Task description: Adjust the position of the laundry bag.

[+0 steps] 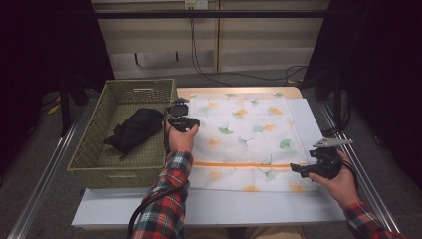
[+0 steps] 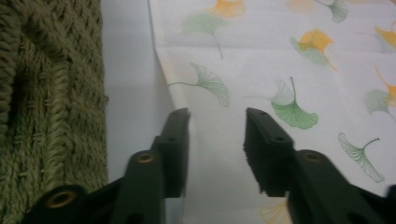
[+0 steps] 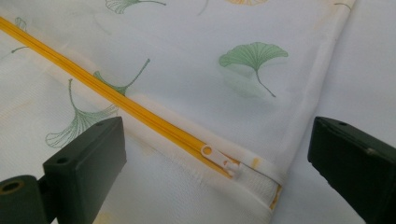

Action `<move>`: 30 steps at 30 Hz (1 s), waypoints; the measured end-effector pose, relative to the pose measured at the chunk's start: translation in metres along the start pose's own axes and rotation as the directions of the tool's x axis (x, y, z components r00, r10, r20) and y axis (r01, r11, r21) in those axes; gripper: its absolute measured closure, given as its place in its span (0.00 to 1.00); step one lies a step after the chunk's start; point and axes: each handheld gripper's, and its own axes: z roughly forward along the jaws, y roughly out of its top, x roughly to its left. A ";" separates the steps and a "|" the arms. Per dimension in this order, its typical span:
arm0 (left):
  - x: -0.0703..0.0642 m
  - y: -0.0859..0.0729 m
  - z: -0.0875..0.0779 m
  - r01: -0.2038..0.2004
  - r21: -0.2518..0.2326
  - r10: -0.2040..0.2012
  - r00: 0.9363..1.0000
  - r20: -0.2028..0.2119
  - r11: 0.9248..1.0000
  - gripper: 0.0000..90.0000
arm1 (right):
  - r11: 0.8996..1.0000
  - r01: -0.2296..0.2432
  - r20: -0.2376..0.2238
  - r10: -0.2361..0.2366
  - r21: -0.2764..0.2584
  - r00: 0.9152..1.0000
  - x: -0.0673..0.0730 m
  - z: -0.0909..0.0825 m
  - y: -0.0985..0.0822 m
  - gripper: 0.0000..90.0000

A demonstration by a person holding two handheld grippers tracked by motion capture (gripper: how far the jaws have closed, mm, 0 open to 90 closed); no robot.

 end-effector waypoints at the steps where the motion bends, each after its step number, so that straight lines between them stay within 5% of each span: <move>1: -0.001 -0.001 0.000 -0.007 -0.013 0.007 1.000 0.007 1.000 0.56 | 1.000 -0.001 0.002 0.001 -0.001 1.000 0.000 0.000 0.000 0.04; 7: -0.012 -0.008 0.001 -0.037 -0.029 0.039 0.997 0.061 0.999 0.31 | 1.000 -0.007 0.005 0.007 -0.008 1.000 -0.001 0.000 0.000 0.05; 12: -0.021 -0.020 0.000 -0.104 -0.030 0.107 0.988 0.115 0.994 0.17 | 0.999 -0.031 0.016 0.031 -0.009 0.999 -0.004 -0.002 -0.002 0.05; 15: -0.022 -0.024 0.000 -0.111 -0.037 0.114 0.985 0.128 0.993 0.12 | 0.999 -0.036 0.014 0.036 -0.016 0.999 -0.005 -0.003 -0.003 0.06; 23: -0.027 -0.038 -0.004 -0.177 -0.028 0.179 0.964 0.194 0.984 0.09 | 0.998 -0.056 0.014 0.056 -0.009 0.998 -0.009 -0.007 -0.009 0.09; 30: -0.024 -0.045 -0.003 -0.197 -0.029 0.198 0.954 0.227 0.980 0.08 | 0.998 -0.061 0.005 0.061 0.002 0.998 -0.010 -0.010 -0.016 0.18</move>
